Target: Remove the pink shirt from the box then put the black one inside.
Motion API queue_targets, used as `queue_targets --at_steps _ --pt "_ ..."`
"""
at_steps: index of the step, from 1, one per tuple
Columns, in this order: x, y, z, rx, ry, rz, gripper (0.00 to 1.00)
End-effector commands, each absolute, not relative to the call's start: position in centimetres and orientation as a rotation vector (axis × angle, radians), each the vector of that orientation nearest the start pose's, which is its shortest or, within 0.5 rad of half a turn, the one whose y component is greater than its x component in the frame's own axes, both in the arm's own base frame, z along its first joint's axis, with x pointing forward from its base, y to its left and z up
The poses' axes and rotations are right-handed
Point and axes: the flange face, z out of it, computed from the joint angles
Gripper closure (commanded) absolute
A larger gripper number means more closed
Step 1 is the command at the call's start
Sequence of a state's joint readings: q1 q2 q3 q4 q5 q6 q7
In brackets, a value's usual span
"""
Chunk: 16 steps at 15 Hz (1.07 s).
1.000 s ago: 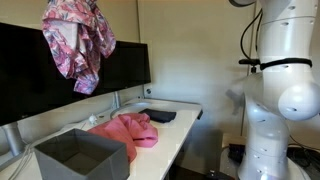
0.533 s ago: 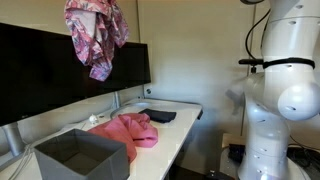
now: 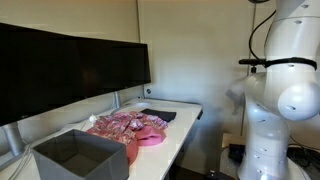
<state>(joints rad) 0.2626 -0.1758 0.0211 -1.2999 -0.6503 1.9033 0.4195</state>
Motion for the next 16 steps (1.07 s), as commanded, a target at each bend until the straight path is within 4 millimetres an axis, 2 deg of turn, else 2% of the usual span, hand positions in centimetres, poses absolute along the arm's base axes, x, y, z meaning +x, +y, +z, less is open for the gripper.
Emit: queue_targets --at_steps 1,3,7,9,13,15,16 --pt "45.1 8.6 89.4 -3.124 0.296 -1.557 0.05" --pt "45.1 8.5 89.1 -3.141 0.29 -1.535 0.0" --pt "45.3 8.5 88.2 -3.18 0.252 -1.479 0.0" --pt "45.8 8.5 87.0 -3.207 0.224 -1.421 0.0" --pt "46.9 7.9 82.0 -3.254 0.206 -1.19 0.0" --pt "47.5 8.1 78.4 -3.269 0.193 -1.048 0.0" --pt "48.0 8.9 76.2 -3.277 0.157 -0.951 0.0"
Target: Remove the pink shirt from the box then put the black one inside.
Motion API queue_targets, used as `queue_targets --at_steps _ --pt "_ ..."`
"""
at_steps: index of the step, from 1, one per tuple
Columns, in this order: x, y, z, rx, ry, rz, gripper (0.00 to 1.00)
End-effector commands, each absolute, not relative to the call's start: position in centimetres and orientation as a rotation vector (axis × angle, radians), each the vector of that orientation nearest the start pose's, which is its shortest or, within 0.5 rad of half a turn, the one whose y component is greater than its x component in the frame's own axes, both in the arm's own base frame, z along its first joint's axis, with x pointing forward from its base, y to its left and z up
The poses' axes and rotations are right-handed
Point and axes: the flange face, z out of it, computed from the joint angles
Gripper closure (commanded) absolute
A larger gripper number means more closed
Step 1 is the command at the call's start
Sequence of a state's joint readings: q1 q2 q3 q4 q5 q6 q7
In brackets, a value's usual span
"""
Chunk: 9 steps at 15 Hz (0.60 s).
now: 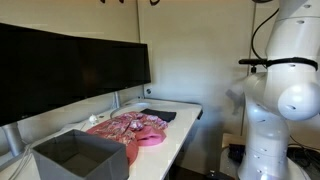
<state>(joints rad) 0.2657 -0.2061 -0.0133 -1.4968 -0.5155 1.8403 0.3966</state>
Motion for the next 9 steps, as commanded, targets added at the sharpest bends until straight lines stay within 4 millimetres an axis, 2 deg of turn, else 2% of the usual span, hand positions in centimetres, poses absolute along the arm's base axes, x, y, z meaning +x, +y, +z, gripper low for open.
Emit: queue_targets --at_steps 1,2,3,5,8,9 --pt "48.4 9.5 74.2 -3.27 0.116 -0.867 0.0" --pt "48.9 10.6 72.0 -3.28 0.064 -0.78 0.0" --pt "49.5 9.7 75.1 -3.271 0.158 -0.896 0.0" --pt "49.8 11.0 72.2 -3.293 0.107 -0.799 0.0" --pt "49.7 11.2 71.9 -3.297 0.098 -0.79 0.0" --pt "49.8 11.4 71.2 -3.302 0.088 -0.761 0.0"
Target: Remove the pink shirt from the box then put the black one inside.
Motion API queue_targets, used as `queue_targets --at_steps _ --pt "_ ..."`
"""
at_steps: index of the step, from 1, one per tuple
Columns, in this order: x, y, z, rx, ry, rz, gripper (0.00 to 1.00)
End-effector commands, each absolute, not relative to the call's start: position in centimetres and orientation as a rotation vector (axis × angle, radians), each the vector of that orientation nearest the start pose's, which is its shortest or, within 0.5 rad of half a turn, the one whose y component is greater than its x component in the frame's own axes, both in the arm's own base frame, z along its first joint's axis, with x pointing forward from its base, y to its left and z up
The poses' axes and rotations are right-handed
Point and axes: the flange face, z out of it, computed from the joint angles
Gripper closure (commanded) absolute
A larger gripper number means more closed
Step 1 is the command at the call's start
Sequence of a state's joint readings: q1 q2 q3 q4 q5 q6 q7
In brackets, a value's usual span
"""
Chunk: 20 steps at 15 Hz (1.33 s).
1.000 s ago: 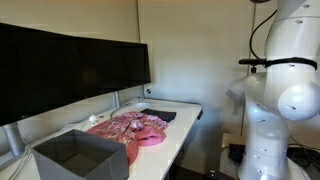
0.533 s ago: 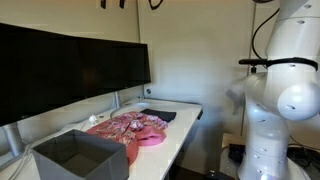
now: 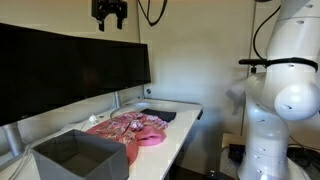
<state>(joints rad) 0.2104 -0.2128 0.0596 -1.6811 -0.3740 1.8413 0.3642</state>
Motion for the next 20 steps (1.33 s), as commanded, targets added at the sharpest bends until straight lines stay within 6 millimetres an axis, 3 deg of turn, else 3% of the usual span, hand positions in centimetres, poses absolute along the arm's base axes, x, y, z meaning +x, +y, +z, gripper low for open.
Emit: queue_targets --at_steps 1,6,11,14,17,20 --pt "49.8 11.4 70.2 -3.315 0.07 -0.739 0.0" --pt "49.4 10.6 62.8 -3.315 0.088 -0.437 0.0" --pt "49.0 6.6 57.8 -3.3 0.182 -0.26 0.0" --pt "48.7 2.7 56.1 -3.256 0.252 -0.195 0.0" --pt "48.6 -2.8 55.2 -3.248 0.278 -0.17 0.0" --pt "48.7 -8.7 54.8 -3.242 0.195 -0.135 0.0"
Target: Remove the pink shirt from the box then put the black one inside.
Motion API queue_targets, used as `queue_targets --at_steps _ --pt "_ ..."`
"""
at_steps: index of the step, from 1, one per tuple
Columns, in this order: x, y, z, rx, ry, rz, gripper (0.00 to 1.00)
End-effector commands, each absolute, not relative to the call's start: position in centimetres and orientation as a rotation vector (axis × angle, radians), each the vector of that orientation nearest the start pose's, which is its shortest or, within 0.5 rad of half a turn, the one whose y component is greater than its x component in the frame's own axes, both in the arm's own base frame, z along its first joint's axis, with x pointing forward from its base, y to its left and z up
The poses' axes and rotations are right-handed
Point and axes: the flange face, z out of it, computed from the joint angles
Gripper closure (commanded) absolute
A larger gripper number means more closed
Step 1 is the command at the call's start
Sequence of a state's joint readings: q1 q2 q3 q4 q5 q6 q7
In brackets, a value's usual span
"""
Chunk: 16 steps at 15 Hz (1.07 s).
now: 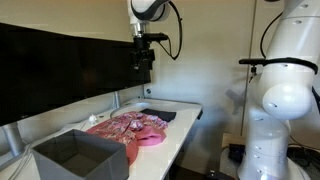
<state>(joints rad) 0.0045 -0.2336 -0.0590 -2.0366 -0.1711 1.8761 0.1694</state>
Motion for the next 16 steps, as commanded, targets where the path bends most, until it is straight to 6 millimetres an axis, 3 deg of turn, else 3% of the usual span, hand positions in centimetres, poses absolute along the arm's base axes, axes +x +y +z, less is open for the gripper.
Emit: queue_targets --at_steps 1,4,7,11,12,13,16 --pt "48.8 -10.5 54.6 -3.242 0.168 -0.117 0.0" --pt "49.3 -15.9 53.7 -3.204 0.061 -0.069 0.0" --pt "49.8 -20.0 53.1 -3.151 0.015 -0.046 0.0" --pt "50.7 -25.6 52.5 -3.099 0.239 -0.071 0.0" --pt "50.9 -26.4 53.4 -3.076 0.303 -0.106 0.0" --pt "50.2 -24.9 52.5 -3.116 0.231 -0.078 0.0" --pt "50.7 -26.6 53.1 -3.103 0.288 -0.105 0.0"
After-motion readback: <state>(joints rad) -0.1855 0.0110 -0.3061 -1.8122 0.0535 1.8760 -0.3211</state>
